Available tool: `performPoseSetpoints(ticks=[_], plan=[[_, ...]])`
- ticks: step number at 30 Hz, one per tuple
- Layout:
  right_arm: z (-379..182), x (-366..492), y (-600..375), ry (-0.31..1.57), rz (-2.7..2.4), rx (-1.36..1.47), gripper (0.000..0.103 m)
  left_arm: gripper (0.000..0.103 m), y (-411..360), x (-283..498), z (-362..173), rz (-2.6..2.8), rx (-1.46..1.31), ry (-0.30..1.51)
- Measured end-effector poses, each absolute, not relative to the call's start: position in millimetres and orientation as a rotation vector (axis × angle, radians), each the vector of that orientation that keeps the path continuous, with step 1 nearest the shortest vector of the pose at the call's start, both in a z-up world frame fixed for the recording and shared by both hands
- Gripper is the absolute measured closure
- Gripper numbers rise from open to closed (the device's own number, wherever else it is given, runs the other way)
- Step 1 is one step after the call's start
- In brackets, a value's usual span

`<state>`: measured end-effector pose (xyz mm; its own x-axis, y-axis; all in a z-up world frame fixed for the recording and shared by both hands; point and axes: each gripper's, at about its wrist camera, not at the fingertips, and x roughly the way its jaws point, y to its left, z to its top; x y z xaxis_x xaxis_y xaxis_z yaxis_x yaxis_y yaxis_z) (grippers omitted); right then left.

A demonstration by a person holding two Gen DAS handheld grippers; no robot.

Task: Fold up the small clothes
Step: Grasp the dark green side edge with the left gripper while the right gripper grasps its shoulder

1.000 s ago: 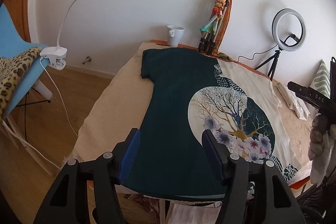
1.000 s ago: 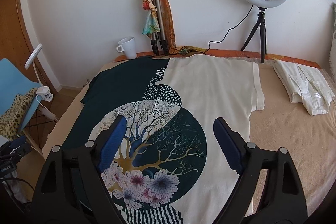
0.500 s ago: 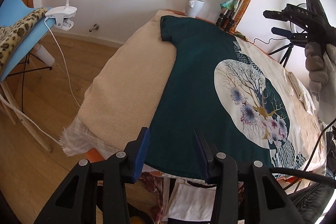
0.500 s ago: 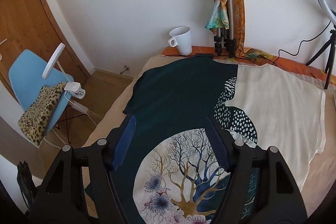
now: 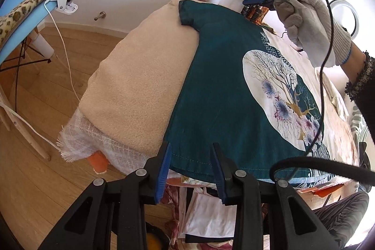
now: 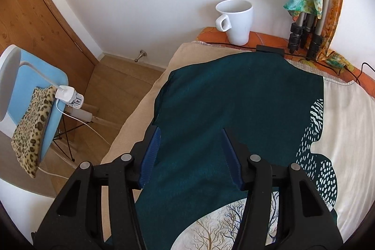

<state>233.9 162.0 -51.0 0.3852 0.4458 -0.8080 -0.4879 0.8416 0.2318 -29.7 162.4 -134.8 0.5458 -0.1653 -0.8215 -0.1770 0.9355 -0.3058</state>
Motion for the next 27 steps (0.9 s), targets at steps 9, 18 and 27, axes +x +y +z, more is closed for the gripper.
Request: performPoseSetpoints(ticks=[9,18,27], plan=[[-77,263,215,1.050,0.624,-0.069,0.046,0.070,168,-20,-144,0.031,-0.385,1.034],[-107,288,251,1.081,0.609,-0.081,0.046,0.099,166,-11,-152,-0.017,-0.423,1.060],[-128,300,293,1.075,0.625,-0.167,0.046,0.103,169,-6,-145,-0.031,-0.463,1.031]])
